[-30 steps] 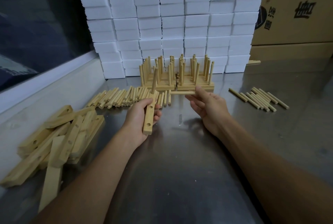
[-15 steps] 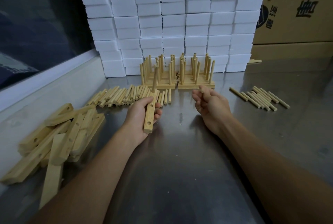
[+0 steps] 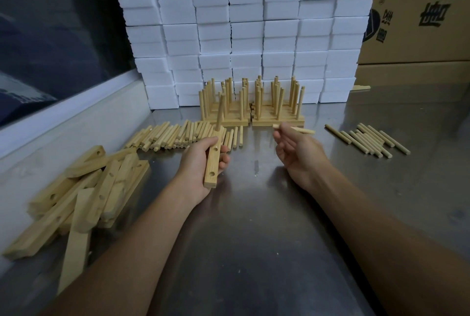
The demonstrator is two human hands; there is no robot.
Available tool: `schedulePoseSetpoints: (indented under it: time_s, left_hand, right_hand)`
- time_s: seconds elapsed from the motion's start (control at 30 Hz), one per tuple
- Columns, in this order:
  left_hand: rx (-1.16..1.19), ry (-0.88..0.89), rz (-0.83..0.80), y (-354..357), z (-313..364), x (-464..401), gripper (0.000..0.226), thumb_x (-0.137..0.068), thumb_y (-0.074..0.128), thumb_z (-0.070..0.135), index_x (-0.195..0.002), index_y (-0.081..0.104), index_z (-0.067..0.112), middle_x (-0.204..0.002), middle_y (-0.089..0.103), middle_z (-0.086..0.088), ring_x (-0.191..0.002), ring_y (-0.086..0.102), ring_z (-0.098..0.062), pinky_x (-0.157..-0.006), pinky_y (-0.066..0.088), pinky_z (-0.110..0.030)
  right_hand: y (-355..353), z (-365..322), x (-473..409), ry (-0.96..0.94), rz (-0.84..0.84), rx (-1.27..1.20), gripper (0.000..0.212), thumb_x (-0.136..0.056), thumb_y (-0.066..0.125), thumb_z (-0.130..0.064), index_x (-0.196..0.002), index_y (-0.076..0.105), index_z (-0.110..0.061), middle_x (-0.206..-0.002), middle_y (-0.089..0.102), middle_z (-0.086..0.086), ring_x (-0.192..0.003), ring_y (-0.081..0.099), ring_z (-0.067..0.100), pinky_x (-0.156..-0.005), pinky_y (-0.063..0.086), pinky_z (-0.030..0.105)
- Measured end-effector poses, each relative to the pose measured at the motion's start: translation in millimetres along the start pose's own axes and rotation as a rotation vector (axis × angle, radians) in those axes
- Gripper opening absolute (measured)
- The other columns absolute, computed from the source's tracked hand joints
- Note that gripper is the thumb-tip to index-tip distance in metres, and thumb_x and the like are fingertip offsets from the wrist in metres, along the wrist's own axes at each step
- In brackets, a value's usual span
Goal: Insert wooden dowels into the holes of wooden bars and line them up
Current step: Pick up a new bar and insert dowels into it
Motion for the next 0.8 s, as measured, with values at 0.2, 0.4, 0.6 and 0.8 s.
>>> schedulePoseSetpoints:
  time_s: [0.2,0.4,0.6,0.8]
  left_hand:
    - [-0.006,0.006,-0.004,1,0,-1,0.019,-0.099,0.050,0.016,-0.103,0.061,0.001,-0.067,0.061,-0.007,-0.049,0.055,-0.013,-0.042,0.041,-0.018]
    - [-0.005,0.012,-0.012,0,0,-1,0.024,-0.098,0.050,0.018,-0.085,0.065,0.005,-0.063,0.058,-0.006,-0.047,0.052,-0.013,-0.040,0.040,-0.019]
    - [-0.054,0.027,-0.014,0,-1,-3,0.033,-0.098,0.048,0.023,-0.076,0.068,0.008,-0.059,0.053,-0.004,-0.046,0.048,-0.014,-0.046,0.039,-0.023]
    - [-0.079,0.016,-0.041,1,-2,-4,0.031,-0.098,0.047,0.023,-0.081,0.068,0.006,-0.063,0.052,-0.006,-0.052,0.047,-0.016,-0.043,0.039,-0.022]
  right_hand:
    - [30,12,16,0.001,-0.190,0.145,0.021,-0.096,0.062,-0.022,-0.108,0.066,-0.005,-0.079,0.069,0.002,-0.066,0.063,0.007,-0.064,0.051,0.020]
    - [61,31,33,-0.101,-0.323,0.446,0.023,-0.102,0.053,-0.019,-0.096,0.069,-0.004,-0.078,0.073,0.005,-0.068,0.066,0.016,-0.062,0.050,0.023]
    - [64,35,37,-0.248,-0.329,0.619,0.029,-0.101,0.056,-0.018,-0.095,0.069,0.007,-0.071,0.070,0.006,-0.061,0.066,0.015,-0.055,0.049,0.018]
    - [63,34,36,-0.292,-0.313,0.654,0.033,-0.102,0.053,-0.020,-0.097,0.065,0.011,-0.075,0.069,0.012,-0.055,0.064,0.012,-0.051,0.048,0.018]
Point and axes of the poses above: each hand's wrist, its own x-axis away from the middle knuckle, its own y-axis out of the palm, z = x × y, the point moved 5 cm from there along -x, towards the middle knuckle
